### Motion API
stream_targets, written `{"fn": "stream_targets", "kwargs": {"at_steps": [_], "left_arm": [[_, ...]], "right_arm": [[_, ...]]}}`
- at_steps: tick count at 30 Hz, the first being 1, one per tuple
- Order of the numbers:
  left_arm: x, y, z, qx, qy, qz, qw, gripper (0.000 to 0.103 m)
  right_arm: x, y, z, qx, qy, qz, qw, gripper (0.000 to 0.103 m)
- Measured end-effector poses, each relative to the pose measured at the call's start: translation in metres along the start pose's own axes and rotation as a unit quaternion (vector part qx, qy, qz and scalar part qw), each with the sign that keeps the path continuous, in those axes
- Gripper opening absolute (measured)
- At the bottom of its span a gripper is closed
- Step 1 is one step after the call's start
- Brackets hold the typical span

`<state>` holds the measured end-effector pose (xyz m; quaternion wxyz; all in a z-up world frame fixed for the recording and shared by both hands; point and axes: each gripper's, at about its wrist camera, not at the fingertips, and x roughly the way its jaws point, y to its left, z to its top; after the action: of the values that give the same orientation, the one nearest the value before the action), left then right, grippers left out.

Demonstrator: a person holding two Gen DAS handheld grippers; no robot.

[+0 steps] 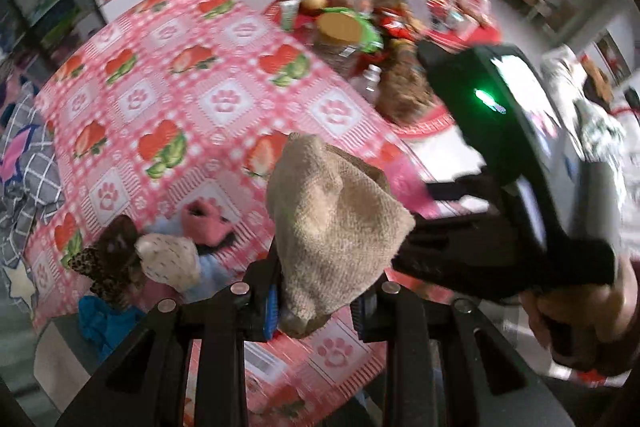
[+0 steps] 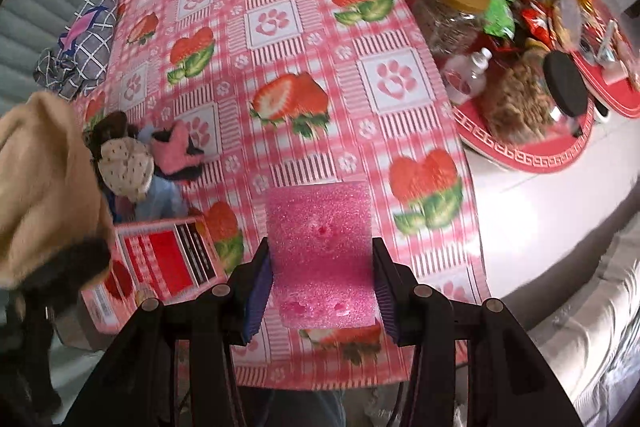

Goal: Organize soft objects
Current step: 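Carry the beige cap and pink sponge in both grippers over the white box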

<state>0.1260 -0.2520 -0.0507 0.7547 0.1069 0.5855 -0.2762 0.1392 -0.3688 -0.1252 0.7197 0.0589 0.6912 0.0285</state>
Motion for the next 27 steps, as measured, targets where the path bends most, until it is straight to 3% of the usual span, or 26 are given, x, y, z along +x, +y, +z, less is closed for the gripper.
{"fn": "stream_targets", "kwargs": {"at_steps": [6,11,22,27], "left_arm": [[-0.014,-0.026,-0.036,0.044,-0.002,-0.009,0.999,0.031],[-0.026,-0.027,-0.072,0.048,0.002,-0.007,0.9988,0.031],[-0.058,0.009,-0.138,-0.009,-0.017,0.036,0.9992,0.031],[-0.076,0.039,-0.167,-0.076,-0.04,0.062,0.9943,0.031]], "right_arm": [[-0.006,0.005,-0.028,0.0,-0.002,-0.006,1.0,0.048],[-0.006,0.019,-0.055,-0.008,0.008,-0.005,1.0,0.048],[-0.005,0.081,-0.1,-0.079,0.026,0.005,0.997,0.048],[-0.007,0.114,-0.115,-0.125,0.03,0.018,0.991,0.048]]}}
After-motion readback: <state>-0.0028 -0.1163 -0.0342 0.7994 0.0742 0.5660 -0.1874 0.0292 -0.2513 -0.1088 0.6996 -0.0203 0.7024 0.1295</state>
